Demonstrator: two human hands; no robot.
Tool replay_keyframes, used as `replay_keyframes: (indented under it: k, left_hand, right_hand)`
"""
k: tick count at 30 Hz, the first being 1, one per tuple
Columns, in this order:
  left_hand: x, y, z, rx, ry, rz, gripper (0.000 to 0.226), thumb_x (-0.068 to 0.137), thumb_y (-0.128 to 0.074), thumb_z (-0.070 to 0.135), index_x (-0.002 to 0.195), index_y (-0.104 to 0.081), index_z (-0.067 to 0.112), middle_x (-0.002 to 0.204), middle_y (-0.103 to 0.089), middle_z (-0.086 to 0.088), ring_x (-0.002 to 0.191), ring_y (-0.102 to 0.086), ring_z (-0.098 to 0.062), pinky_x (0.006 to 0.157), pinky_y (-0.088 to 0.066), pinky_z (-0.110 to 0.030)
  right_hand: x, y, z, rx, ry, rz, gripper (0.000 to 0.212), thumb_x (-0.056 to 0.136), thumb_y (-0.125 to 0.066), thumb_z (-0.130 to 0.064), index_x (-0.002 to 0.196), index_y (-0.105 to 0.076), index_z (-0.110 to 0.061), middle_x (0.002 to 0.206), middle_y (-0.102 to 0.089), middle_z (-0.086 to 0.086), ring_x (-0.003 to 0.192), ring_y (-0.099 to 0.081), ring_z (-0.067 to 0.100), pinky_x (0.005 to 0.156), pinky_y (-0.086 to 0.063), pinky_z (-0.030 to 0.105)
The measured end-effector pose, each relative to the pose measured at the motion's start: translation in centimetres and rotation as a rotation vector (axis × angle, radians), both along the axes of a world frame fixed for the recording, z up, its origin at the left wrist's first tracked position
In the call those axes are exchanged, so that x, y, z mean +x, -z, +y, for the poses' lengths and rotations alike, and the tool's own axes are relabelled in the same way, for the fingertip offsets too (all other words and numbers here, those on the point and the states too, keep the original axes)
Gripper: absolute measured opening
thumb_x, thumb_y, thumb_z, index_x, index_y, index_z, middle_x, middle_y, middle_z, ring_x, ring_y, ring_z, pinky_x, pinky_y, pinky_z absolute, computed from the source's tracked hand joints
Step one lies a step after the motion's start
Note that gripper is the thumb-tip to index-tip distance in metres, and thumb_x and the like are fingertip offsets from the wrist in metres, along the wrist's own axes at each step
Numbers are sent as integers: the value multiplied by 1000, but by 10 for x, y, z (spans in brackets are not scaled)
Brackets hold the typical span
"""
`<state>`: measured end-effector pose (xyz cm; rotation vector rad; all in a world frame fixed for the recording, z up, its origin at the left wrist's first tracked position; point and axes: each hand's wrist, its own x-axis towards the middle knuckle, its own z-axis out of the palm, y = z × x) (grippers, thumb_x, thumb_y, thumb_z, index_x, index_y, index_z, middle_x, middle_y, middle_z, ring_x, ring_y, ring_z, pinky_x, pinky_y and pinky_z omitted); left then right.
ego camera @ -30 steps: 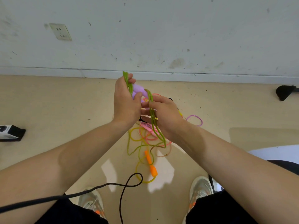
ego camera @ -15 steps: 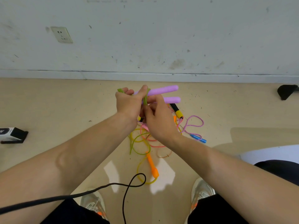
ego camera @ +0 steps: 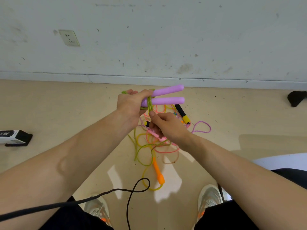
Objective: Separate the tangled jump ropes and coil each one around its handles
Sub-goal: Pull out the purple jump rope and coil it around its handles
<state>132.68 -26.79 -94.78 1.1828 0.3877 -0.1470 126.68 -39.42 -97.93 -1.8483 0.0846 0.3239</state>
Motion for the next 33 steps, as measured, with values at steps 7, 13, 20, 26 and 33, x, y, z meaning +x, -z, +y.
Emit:
replay_keyframes:
  k: [7, 13, 20, 26, 33]
  left_hand:
    - [0, -7, 22, 55, 385, -79, 28, 83, -71, 1, 74, -49, 17, 98, -63, -13, 80, -63, -22, 64, -50, -29]
    - [-2, -17, 38, 148, 627, -146, 56, 67, -74, 3, 117, -53, 16, 94, -56, 8, 80, -66, -14, 65, -57, -29]
    - [-5, -16, 44, 429, 826, -204, 72, 62, -79, 11, 129, -52, 16, 105, -57, 13, 83, -61, -7, 62, -54, -23]
    - [-2, -5, 47, 818, 765, -386, 81, 57, -85, 38, 129, -50, 25, 116, -57, 11, 101, -57, -2, 83, -53, -22]
    - [1, 0, 41, 977, 583, -596, 74, 71, -88, 22, 133, -47, 19, 119, -54, 3, 98, -53, 5, 76, -44, -7]
  right_hand:
    - [8, -16, -35, -263, -169, 15, 55, 89, -61, -62, 69, -43, -13, 63, -36, 1, 56, -31, 14, 56, -26, 29]
    - [15, -25, -60, -115, -396, -47, 24, 93, -62, -8, 70, -60, -14, 60, -41, -9, 57, -32, 9, 55, -24, 24]
    - [19, -25, -59, -710, -364, -94, 61, 62, -61, -74, 59, -42, -16, 55, -29, -2, 54, -26, 17, 53, -22, 32]
    - [22, -34, -57, -487, -291, -81, 50, 92, -65, -46, 64, -62, -5, 53, -39, 0, 50, -32, 14, 50, -26, 29]
    - [18, -43, -44, 146, -16, 101, 31, 101, -45, -6, 98, -63, 19, 42, -43, -12, 43, -28, 9, 56, -28, 30]
